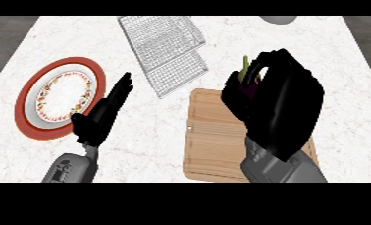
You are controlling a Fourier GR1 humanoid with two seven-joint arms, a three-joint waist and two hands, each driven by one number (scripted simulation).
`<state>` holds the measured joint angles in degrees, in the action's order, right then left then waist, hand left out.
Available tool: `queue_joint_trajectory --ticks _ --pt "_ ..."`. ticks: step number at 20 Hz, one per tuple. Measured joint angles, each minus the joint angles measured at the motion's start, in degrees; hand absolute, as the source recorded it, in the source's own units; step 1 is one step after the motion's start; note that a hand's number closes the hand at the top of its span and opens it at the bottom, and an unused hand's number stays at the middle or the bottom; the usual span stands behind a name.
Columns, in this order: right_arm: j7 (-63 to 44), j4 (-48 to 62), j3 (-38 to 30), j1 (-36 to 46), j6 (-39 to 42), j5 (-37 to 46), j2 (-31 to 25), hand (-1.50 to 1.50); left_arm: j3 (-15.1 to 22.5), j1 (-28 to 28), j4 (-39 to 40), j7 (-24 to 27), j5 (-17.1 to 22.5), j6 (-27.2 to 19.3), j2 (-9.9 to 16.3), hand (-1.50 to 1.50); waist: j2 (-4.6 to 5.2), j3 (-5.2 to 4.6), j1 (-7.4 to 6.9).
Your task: Pick the eggplant from the cutting board and place it in the tiered basket
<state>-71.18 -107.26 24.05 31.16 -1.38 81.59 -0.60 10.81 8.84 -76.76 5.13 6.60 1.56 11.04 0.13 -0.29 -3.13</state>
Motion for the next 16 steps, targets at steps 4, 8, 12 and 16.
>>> queue_joint_trajectory --ticks 4,8,12,16 --pt "0.0 5.5 -5.7 7.8 0.3 -2.7 0.1 1.5 0.6 1.2 0.4 -0.2 -0.4 0.4 -0.3 0.0 0.35 0.0 -1.41" --pt "0.0 13.3 -11.0 15.5 0.3 -5.8 0.1 1.5 1.4 1.7 0.7 0.1 -0.6 0.8 -1.1 0.0 0.75 -0.02 -2.9" --pt "0.4 22.3 -16.0 23.1 0.0 -9.0 0.2 1.5 1.5 2.7 1.2 -0.1 -0.5 1.3 -1.3 0.0 1.09 0.0 -3.66" --pt "1.3 31.8 -19.7 29.0 -1.8 -11.3 0.2 1.5 2.1 3.5 2.0 0.4 -1.3 1.2 -1.9 0.0 1.54 0.02 -4.38"
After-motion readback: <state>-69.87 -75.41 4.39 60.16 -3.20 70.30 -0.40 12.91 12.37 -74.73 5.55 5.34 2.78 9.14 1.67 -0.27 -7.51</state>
